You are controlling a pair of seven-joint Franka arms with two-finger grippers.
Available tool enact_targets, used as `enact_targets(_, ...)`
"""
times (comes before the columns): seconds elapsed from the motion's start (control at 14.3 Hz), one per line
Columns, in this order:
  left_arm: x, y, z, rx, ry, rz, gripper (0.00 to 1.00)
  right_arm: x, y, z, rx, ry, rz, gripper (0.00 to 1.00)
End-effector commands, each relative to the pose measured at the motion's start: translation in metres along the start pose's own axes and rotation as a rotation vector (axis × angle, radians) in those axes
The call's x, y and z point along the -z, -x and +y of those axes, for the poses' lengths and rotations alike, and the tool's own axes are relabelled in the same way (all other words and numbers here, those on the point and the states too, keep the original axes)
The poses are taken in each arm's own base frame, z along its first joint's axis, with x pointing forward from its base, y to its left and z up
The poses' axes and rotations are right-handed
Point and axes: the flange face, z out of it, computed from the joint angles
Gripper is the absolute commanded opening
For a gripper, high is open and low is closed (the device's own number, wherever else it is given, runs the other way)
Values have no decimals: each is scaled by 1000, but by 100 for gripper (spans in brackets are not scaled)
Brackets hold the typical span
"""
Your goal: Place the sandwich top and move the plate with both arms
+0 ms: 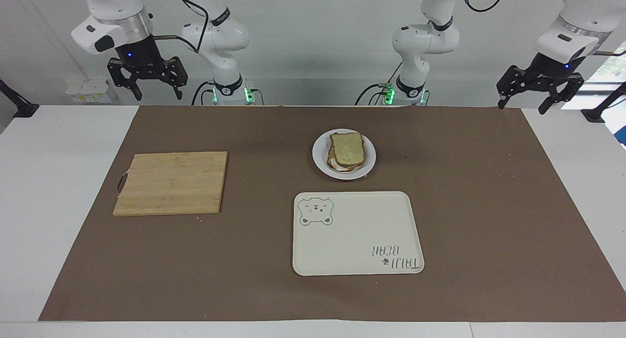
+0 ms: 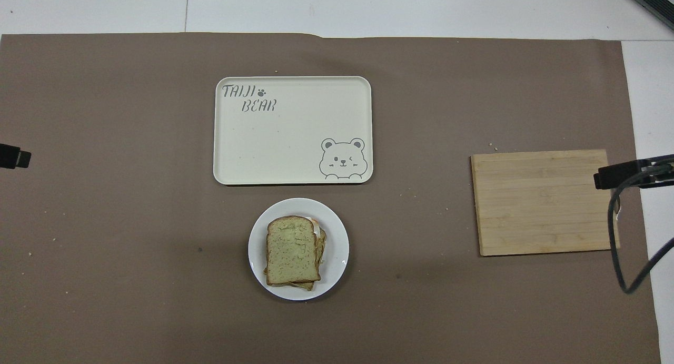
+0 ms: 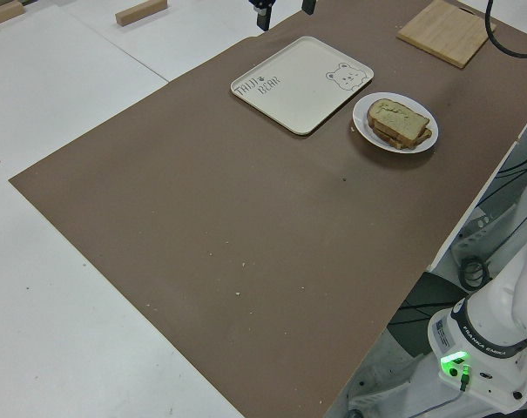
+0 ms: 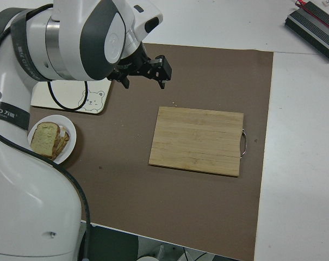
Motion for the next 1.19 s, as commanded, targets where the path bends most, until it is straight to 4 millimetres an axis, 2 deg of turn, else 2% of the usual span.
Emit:
enact_targets(0.0, 5, 5, 0, 12, -11, -9, 100, -3, 12, 3, 21, -3, -27, 100)
enact_targets(1.12, 5, 5, 0, 12, -11, -9, 100, -2, 9, 6, 14, -5, -9, 100)
